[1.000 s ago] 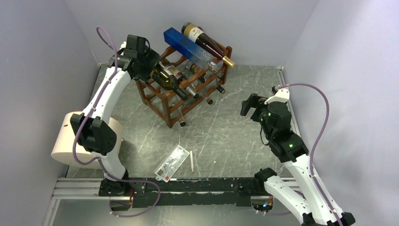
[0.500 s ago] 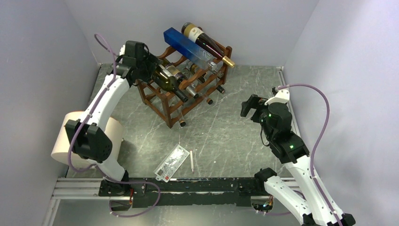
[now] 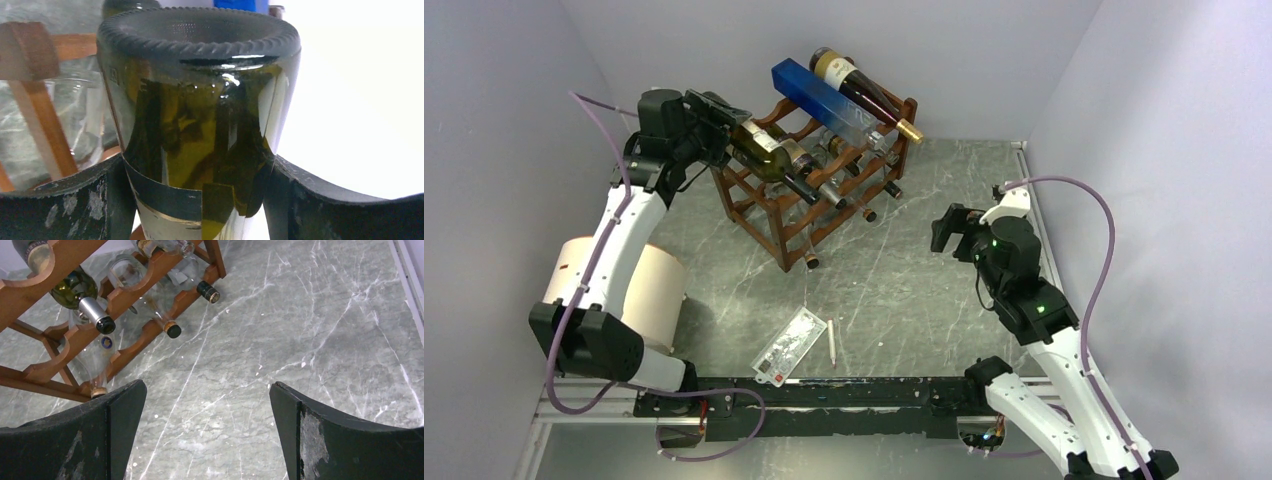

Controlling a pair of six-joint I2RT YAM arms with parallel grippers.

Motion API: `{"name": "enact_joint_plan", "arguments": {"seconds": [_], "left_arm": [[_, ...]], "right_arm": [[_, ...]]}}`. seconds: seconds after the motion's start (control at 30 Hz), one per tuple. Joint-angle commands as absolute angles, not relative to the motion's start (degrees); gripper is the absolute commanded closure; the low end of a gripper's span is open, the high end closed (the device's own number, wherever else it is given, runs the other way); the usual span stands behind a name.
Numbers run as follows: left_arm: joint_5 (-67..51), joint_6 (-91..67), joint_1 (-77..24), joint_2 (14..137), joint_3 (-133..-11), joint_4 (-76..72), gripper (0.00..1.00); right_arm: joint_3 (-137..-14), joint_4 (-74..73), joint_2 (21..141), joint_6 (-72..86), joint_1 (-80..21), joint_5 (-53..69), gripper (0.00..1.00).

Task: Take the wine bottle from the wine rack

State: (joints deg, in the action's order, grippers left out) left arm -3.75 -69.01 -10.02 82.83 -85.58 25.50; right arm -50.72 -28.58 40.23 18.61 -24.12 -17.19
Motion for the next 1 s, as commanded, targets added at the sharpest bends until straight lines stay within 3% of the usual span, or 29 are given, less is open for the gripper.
{"name": "enact_joint_plan", "arguments": {"seconds": [0.0, 0.23, 0.37, 0.43, 0.63, 0.8, 0.97], "left_arm": [[-14.4, -73.5, -8.1, 79.0, -86.7, 13.8, 0.93], [-35.7, -81.8, -7.7, 80.2, -85.2, 1.2, 0.93], [-48.0, -87.2, -8.7, 80.5, -81.6, -13.6, 0.93], [-51.5, -86.6, -9.5, 80.0, -80.5, -17.1, 0.93], [-56.5, -80.3, -12.8, 77.2, -77.9, -8.6, 0.93], [-55.4, -80.2, -13.2, 74.3, -74.6, -5.7, 0.93], [-52.9, -76.9, -13.2, 74.3, -77.4, 2.9, 0.93]], "right_arm": [[-51.4, -24.8, 40.1, 17.5, -24.5, -16.0, 0.0], [-48.5, -12.4, 39.8, 4.6, -24.5, 7.5, 0.0], [-45.7, 2.2, 42.5, 2.3, -24.6, 28.1, 0.0], [-44.4, 9.4, 44.2, 1.7, -25.1, 32.4, 0.0], [-41.9, 27.8, 48.9, -10.8, -29.5, 37.0, 0.01], [-49.2, 22.6, 55.3, -33.7, -38.8, 37.5, 0.03], [-54.7, 14.8, 59.2, -57.5, -51.3, 26.6, 0.05]]}}
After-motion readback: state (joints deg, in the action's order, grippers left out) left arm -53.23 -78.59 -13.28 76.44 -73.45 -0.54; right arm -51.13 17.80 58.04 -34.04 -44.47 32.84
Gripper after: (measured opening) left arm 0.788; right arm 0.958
